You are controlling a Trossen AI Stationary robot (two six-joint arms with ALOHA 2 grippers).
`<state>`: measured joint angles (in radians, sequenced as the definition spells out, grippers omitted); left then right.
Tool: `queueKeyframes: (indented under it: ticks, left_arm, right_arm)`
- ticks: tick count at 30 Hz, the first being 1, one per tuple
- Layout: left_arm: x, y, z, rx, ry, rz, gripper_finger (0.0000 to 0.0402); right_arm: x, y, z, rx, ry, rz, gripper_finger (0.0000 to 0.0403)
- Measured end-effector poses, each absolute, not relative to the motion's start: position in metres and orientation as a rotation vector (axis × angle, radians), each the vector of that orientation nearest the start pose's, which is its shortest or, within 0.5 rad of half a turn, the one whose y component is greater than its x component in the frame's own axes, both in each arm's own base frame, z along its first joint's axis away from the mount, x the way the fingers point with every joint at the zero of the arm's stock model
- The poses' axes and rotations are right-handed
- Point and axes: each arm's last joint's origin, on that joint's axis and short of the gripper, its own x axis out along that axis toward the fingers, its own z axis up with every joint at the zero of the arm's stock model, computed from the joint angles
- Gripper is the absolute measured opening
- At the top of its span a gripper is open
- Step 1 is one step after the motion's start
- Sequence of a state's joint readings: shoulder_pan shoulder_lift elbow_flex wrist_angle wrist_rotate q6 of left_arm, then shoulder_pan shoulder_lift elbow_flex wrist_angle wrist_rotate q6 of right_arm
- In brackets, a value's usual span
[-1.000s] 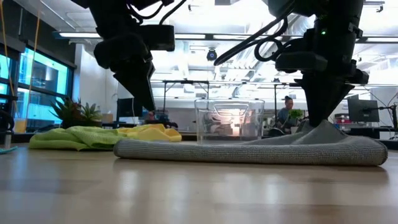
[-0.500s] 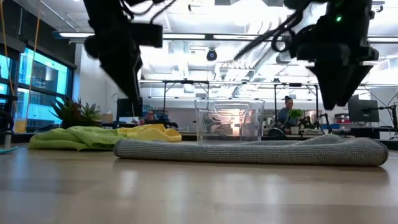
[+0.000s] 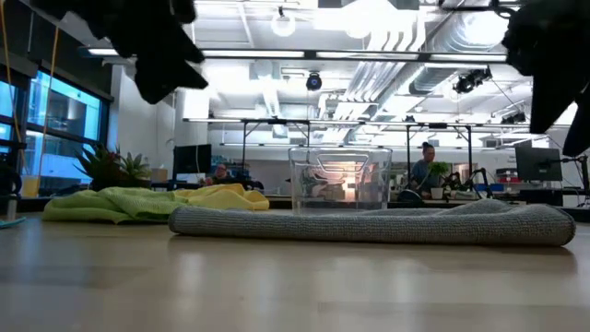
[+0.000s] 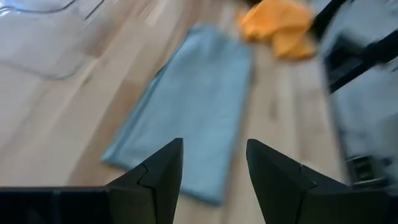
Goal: Fold microfiber towels
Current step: Fold the gray microfiber cloth
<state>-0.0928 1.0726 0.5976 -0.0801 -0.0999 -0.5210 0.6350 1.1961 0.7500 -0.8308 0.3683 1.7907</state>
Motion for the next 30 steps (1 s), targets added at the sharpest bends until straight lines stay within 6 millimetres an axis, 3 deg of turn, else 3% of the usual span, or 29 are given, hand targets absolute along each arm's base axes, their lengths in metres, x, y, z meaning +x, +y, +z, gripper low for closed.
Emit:
queueKeyframes:
  ticks: [5, 11, 19, 30]
  left_arm:
    - [0.206, -0.02, 0.218, -0.496, 0.407, 0.107, 0.0168]
    - [0.204, -0.019, 0.214, -0.496, 0.393, 0.122, 0.0168]
    - [0.207, -0.018, 0.209, -0.483, 0.408, 0.163, 0.0168]
    - [0.207, -0.018, 0.208, -0.481, 0.415, 0.164, 0.0168]
  right_arm:
    - [0.156, 0.109, 0.194, 1.181, 0.849, -0.781, 0.0264]
    - [0.16, 0.108, 0.183, 1.263, 0.812, -0.774, 0.0264]
    - [0.181, 0.104, 0.163, 1.346, 0.75, -0.795, 0.0264]
    - [0.207, 0.103, 0.129, 1.367, 0.791, -0.865, 0.0264]
